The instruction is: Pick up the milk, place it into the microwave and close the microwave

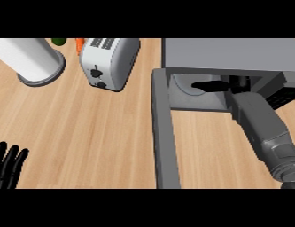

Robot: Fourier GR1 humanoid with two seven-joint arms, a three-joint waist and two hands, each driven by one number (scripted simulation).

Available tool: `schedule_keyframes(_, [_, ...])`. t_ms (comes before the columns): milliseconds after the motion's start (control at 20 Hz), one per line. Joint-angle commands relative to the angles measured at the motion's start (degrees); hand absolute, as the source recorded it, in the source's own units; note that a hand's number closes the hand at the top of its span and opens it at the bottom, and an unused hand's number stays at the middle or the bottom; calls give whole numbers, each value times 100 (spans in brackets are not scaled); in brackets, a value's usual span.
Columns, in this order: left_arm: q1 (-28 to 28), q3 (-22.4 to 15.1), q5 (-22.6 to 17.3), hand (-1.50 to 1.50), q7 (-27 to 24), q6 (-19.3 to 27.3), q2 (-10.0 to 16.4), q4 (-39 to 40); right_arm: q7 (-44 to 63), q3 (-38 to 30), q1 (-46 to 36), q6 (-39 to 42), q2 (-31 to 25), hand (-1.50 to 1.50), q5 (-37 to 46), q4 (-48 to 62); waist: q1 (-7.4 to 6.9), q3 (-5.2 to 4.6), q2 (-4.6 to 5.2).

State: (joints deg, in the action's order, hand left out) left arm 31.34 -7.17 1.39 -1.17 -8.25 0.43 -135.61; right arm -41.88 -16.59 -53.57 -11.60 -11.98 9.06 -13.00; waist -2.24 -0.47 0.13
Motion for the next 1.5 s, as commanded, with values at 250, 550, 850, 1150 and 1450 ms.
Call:
schedule_keyframes(250, [119,-171,94,-150,8,74,-41,22,-163,83,1069,59,434,-150,-55,-112,249,45,-44])
schedule_keyframes(550, [81,-326,241,-150,301,228,-19,-202,-598,86,1852,536,764,-150,-258,-485,351,45,-68])
schedule_keyframes(850, [90,-543,32,-150,-217,-282,183,286,-672,82,2514,1001,684,-150,-479,-969,270,41,-47])
schedule_keyframes(1150, [-429,-894,210,150,255,-580,435,501,-1124,351,3610,2078,656,-150,-560,-1504,321,43,-41])
schedule_keyframes(1450, [-1053,-989,167,150,410,-581,316,857,-1214,546,4624,2416,676,-150,-770,-2631,277,42,-29])
